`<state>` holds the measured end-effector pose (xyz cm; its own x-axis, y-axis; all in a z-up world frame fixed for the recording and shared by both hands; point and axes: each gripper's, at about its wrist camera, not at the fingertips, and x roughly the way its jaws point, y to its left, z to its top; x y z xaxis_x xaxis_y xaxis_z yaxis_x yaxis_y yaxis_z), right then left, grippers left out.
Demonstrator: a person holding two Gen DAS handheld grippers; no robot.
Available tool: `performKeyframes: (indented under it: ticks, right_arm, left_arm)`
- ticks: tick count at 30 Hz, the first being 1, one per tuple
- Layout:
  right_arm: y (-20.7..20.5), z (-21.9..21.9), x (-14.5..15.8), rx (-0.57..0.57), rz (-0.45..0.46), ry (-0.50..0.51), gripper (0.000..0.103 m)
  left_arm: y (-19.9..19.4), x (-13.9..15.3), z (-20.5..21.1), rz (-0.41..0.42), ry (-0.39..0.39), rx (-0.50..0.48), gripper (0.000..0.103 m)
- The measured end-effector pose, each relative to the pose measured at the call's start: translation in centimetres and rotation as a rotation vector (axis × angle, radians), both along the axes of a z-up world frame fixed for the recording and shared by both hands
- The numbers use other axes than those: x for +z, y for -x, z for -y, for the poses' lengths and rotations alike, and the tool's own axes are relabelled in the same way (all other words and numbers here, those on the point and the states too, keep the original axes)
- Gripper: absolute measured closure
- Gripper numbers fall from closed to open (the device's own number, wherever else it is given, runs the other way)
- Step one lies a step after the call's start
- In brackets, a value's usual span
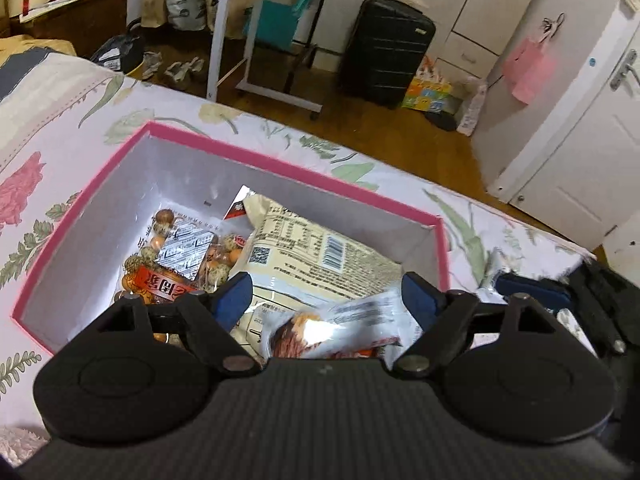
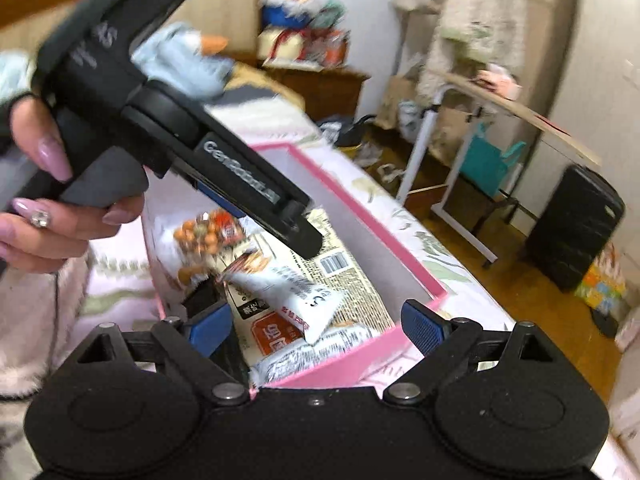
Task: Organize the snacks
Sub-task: 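Carry both white bars over the pink box and open both grippers, then grasp the black NB bar with the right gripper while the left gripper grasps another white gold-ended bar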
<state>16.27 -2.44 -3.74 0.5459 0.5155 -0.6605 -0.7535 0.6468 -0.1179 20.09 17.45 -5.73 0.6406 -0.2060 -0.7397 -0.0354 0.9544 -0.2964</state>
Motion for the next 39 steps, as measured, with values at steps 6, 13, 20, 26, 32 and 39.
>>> performKeyframes:
  ticks: [6, 13, 20, 26, 32, 39]
  right_arm:
    - [2.4, 5.4, 1.4, -0.193, -0.029, -0.087, 0.009]
    - [3.0, 12.4, 1.6, -0.414, -0.071, -0.087, 0.009]
    - [2.3, 17.5, -0.2, -0.557, -0.101, -0.101, 0.011]
    - [-0.8, 19.6, -2.5, -0.501, -0.089, 0.013, 0.025]
    - [-4.7, 21.1, -5.4, -0.351, -0.113, 0.097, 0.03]
    - [-9.8, 20.7, -9.8, -0.341, -0.219, 0.192, 0.032]
  left_arm:
    - [1.0, 1.9, 1.1, -0.017, -0.019, -0.079, 0.022]
    - [1.8, 4.2, 6.3, 0.003, -0.084, -0.267, 0.023]
    - [0.3, 4.2, 12.9, 0.027, -0.091, -0.39, 0.025]
    - [-1.7, 2.7, 18.2, 0.049, -0.13, -0.519, 0.025]
    - [-4.9, -0.4, 22.6, 0.047, -0.215, -0.627, 0.029]
    - [-7.9, -4.4, 25.8, 0.075, -0.28, -0.704, 0.029]
